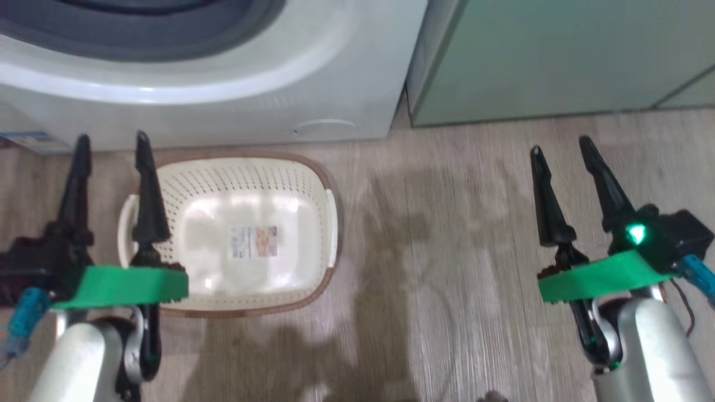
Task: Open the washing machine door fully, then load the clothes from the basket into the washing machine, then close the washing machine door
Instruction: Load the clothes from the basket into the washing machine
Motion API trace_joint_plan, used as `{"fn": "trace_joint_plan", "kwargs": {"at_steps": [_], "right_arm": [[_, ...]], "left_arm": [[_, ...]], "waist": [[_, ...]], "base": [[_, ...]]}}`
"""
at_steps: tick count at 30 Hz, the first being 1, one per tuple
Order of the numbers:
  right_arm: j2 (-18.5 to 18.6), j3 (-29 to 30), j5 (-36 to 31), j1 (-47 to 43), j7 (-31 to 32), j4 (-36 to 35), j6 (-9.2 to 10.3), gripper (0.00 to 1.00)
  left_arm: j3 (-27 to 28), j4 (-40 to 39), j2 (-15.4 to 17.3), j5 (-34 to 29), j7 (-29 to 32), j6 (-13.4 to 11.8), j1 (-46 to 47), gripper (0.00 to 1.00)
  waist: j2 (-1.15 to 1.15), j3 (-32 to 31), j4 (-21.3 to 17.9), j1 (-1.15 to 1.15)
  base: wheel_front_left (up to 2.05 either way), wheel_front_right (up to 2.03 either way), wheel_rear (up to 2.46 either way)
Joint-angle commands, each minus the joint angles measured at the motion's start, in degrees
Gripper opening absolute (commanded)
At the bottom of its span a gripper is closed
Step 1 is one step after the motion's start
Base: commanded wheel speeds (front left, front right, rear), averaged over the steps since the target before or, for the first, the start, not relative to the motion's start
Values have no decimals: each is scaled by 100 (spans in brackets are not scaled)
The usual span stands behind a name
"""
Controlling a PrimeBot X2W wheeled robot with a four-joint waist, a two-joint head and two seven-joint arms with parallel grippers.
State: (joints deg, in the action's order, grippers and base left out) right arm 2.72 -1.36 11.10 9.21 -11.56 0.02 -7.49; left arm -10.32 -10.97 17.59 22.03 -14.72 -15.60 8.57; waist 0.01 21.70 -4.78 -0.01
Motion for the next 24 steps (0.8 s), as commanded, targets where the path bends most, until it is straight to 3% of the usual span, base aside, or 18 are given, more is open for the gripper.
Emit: {"fn": "trace_joint_plan", "kwargs": {"at_steps": [1,17,24], "right_arm": [[16,-54,-49,-161,60,-194,0,100],[16,138,-73,-1104,553,-451,0,100],[16,155,-123,-1406,753,-647,0,100]], "left_arm": [[220,-84,2,-107,-27,88,-44,100],[180,530,-364,-428,-28,759,-838,100],[89,668,-385,-466,-28,841,-1051,100]], "waist": [[-1,-378,169,1],[-1,-1576,257,1],[-1,-1916,274,1]], "base": [[0,0,0],[0,0,0],[0,0,0]]}}
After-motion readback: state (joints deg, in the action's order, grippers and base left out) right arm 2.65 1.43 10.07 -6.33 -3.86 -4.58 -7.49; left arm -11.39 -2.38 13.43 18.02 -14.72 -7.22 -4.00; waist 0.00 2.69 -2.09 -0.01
